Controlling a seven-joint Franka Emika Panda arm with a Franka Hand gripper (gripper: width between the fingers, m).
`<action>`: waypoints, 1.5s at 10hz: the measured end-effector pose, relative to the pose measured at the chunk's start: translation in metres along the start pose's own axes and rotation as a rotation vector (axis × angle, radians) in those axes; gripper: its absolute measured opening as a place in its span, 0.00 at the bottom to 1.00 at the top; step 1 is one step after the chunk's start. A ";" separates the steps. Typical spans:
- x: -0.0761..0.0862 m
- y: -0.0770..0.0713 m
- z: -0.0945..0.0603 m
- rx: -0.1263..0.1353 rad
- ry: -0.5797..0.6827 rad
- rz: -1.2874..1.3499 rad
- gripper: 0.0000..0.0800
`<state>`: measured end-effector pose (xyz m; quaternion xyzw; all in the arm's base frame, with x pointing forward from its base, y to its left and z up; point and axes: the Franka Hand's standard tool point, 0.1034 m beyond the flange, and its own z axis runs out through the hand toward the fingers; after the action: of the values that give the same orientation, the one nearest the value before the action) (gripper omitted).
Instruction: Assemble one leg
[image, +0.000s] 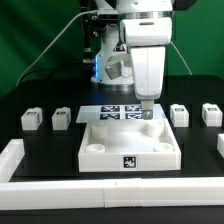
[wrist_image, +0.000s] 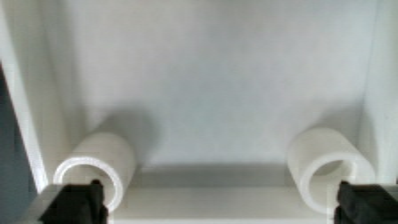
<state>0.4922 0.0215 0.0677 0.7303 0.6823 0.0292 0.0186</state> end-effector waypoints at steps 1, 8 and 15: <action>0.000 0.000 0.000 0.000 0.000 0.004 0.81; -0.032 -0.061 0.041 0.015 0.009 -0.034 0.81; -0.028 -0.070 0.052 0.047 0.010 0.016 0.32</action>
Offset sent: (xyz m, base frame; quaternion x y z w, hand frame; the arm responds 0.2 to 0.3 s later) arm -0.0712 -0.0389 -0.0362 -0.0198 -0.0148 -0.0771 0.9967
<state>0.4246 -0.0006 0.0109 0.7357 0.6771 0.0171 -0.0023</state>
